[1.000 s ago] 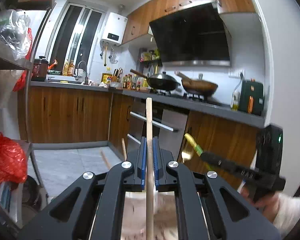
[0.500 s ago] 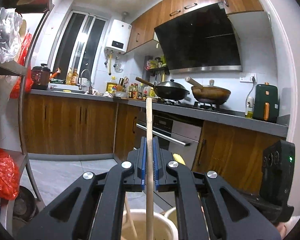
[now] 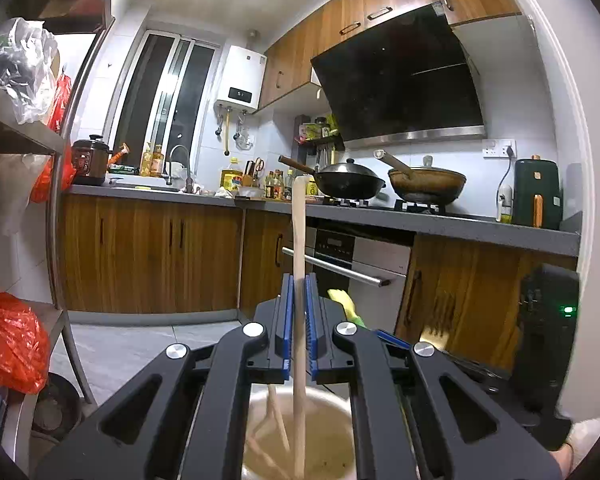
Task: Organize utensils
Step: 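Lift the green utensil with the right tool while the left carries the chopstick, then release the green utensil into the smaller cup while the left drops the chopstick into the tall cup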
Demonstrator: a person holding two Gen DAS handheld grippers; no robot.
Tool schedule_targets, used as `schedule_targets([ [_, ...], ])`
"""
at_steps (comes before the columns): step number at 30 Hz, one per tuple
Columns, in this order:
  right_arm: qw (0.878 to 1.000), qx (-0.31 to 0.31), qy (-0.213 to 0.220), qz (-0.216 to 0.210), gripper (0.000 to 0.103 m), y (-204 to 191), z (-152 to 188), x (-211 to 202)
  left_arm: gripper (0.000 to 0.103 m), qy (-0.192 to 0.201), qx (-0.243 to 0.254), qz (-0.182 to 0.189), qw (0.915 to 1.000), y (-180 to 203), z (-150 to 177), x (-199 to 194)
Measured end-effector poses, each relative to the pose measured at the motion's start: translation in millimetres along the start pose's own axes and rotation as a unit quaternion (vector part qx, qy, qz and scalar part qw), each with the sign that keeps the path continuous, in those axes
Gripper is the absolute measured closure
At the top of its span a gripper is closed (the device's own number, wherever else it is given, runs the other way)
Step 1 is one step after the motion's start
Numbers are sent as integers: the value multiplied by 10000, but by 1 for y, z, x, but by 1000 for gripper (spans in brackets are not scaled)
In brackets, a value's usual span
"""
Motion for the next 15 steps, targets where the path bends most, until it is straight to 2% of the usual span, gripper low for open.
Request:
schedule_targets([
  [5,9990,-388,62,205,93,-9,10,4,97,-147,-139,-1,9998,-4,11,-12],
  [15,9991,-362,-38,213,93,-1,13,-2,97,-318,-210,82,9992,-9,24,-19],
])
Point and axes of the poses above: each gripper's, at about its wrist camera, not at the fingertips, and x roughly the way its jaws point, y to its right, z to its underside, the point moved 2 cm from there along x, roughly the way its jaws point, and after that the axes turned 8 degrees about z, right-handed, at the moved point
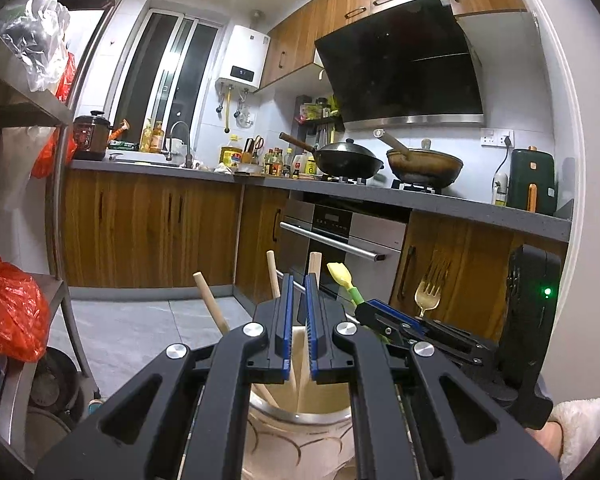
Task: Organize utensils
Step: 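Release the green utensil into the smaller cup while the left drops the chopstick into the tall cup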
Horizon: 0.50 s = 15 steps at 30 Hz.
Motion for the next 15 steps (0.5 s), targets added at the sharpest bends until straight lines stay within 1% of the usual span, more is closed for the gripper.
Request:
schedule_targets([
  [3,10000,-47,-58,-16,93,0,1,-8,97,-22,-9,25,10000,1,1,-1],
  [8,9996,41,-249,-96,93,4,5,-18,97,-82,-46,47,9999,-1,3,-4],
  [11,9992,84,-312,-216,93,5,7,-24,97,-99,-79,79,9999,-1,3,-5],
  [15,9989,-96,-411,-226,93,-2,12,-24,97,-140,-52,86,9999,0,5,-5],
])
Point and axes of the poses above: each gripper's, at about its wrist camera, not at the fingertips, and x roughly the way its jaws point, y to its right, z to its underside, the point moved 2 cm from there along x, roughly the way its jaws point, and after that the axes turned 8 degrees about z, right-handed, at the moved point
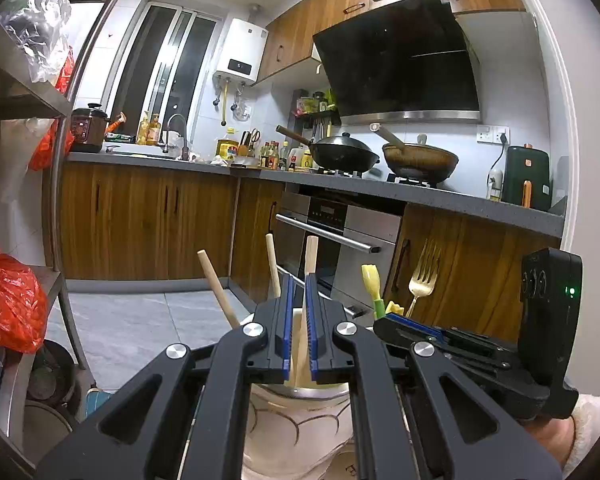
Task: Organize utensils
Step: 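Release the green utensil into the smaller cup while the left drops the chopstick into the tall cup, then move both open tools back down toward the utensils on the cloth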
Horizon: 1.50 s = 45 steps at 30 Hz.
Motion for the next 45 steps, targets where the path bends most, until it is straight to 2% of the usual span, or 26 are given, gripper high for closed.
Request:
schedule_targets([
  [7,9997,-80,-239,30,92,-4,5,6,97,-34,34,-1,10000,1,2,1],
  [11,9998,-30,-198,5,80,-2,3,3,97,-37,108,-34,9999,3,3,1],
  [14,9999,-57,-111,59,79,-1,-2,-7,97,-40,167,-66,9998,7,4,0],
  [19,9996,-142,32,258,63,9,-14,-36,97,-53,317,-168,9993,15,6,-6],
  [21,9996,-82,27,272,49,14,-15,-45,96,-104,353,-222,9991,18,8,-8],
  [24,9995,-12,22,301,39,22,-13,-59,96,-208,407,-361,9983,21,13,-12],
  [25,9995,-9,-6,310,37,23,-11,-62,93,-239,417,-410,9980,23,15,-14],
  [26,9995,-14,-21,317,34,24,-10,-64,80,-258,413,-458,9978,23,16,-15],
  [27,9995,-21,-37,327,30,25,-8,-67,73,-258,394,-538,9974,23,19,-19],
  [28,9994,-22,-41,334,28,25,-7,-68,57,-235,372,-607,9972,23,21,-23],
  [29,9994,-25,-40,351,25,26,-4,-71,51,-222,365,-627,9971,23,22,-26],
  [31,9991,-32,-86,415,24,28,0,-73,50,-260,370,-679,9967,25,26,-33],
  [33,9989,5,-153,445,22,30,4,-75,44,-315,389,-776,9957,27,31,-40],
  [35,9986,39,-224,469,22,33,10,-78,35,-349,370,-855,9950,29,36,-48],
  [40,9974,61,-358,630,20,39,24,-88,21,-474,240,-1017,9934,30,49,-65],
  [43,9959,97,-538,721,18,43,37,-95,7,-581,103,-1085,9923,28,56,-72],
  [45,9949,58,-652,768,17,42,43,-97,6,-666,6,-1122,9914,29,61,-75],
])
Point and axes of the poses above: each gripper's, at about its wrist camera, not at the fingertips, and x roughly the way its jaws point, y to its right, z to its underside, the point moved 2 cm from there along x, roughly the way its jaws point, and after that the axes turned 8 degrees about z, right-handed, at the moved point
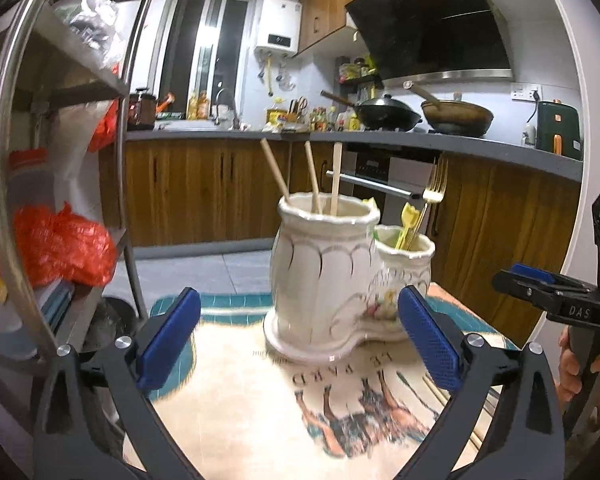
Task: Organize utensils
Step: 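Move both open tools back down toward the utensils on the cloth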
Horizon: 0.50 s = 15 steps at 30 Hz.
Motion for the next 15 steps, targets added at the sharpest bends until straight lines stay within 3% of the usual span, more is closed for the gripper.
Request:
schedule_targets([
  [8,9980,-269,-560,91,15,-6,26,0,6,-384,28,-84,9992,7,19,-5],
  [15,9904,-679,-1199,108,16,-21,44,14,6,-402,-7,-48,9992,8,21,-6],
])
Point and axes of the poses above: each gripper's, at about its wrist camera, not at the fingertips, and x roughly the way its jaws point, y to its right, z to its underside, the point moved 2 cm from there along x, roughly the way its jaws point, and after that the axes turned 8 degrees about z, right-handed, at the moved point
